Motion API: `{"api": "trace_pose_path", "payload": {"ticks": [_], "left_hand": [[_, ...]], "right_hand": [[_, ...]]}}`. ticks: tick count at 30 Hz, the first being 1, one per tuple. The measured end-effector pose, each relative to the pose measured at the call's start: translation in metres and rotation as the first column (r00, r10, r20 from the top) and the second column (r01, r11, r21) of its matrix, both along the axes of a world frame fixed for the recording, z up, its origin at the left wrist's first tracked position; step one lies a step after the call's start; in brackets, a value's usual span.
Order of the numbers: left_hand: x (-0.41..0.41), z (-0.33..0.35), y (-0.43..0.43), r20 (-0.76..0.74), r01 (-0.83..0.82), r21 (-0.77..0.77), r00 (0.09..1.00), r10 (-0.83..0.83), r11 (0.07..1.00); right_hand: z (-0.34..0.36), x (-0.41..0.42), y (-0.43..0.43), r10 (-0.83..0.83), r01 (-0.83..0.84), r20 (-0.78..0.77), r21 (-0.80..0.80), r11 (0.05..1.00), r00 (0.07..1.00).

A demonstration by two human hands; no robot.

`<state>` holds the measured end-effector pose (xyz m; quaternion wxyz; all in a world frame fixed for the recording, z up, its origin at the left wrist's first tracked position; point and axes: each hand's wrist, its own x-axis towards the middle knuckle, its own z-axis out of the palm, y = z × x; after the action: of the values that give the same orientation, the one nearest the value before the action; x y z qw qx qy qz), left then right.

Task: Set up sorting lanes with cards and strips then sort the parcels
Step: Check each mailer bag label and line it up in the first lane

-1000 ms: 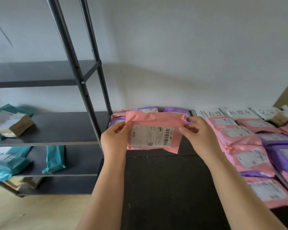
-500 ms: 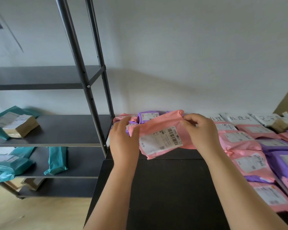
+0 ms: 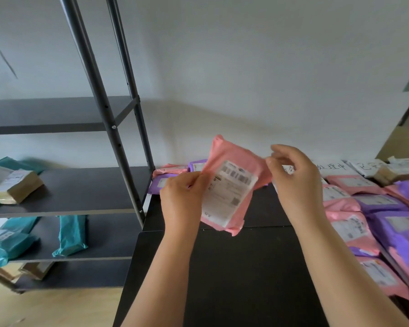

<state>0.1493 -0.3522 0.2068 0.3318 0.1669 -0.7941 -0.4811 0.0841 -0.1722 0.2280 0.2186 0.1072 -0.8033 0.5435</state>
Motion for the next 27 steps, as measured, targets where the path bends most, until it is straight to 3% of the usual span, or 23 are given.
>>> {"api": "trace_pose_path", "payload": {"ticks": [4, 9, 16, 27], "left_hand": [[0.002, 0.003, -0.009, 0.032, -0.045, 0.233, 0.999, 0.039, 0.971], [0.007, 0.008, -0.01, -0.011, -0.007, 0.344, 1.0, 0.011, 0.939], [0.015, 0.011, -0.009, -0.037, 0.069, 0.437, 0.998, -0.059, 0.897], [0.031, 0.024, -0.013, -0.161, 0.194, 0.569, 0.979, -0.124, 0.799]], "right_hand": [[-0.014, 0.009, 0.002, -0.002, 0.016, 0.091, -0.154, 0.988, 0.996], [-0.027, 0.012, -0.013, 0.201, -0.183, 0.23, -0.098, 0.978, 0.952], [-0.024, 0.014, -0.021, 0.233, -0.214, 0.195, -0.111, 0.97, 0.953], [0.001, 0.034, -0.014, 0.282, -0.211, 0.139, -0.386, 0.898, 0.949]]}}
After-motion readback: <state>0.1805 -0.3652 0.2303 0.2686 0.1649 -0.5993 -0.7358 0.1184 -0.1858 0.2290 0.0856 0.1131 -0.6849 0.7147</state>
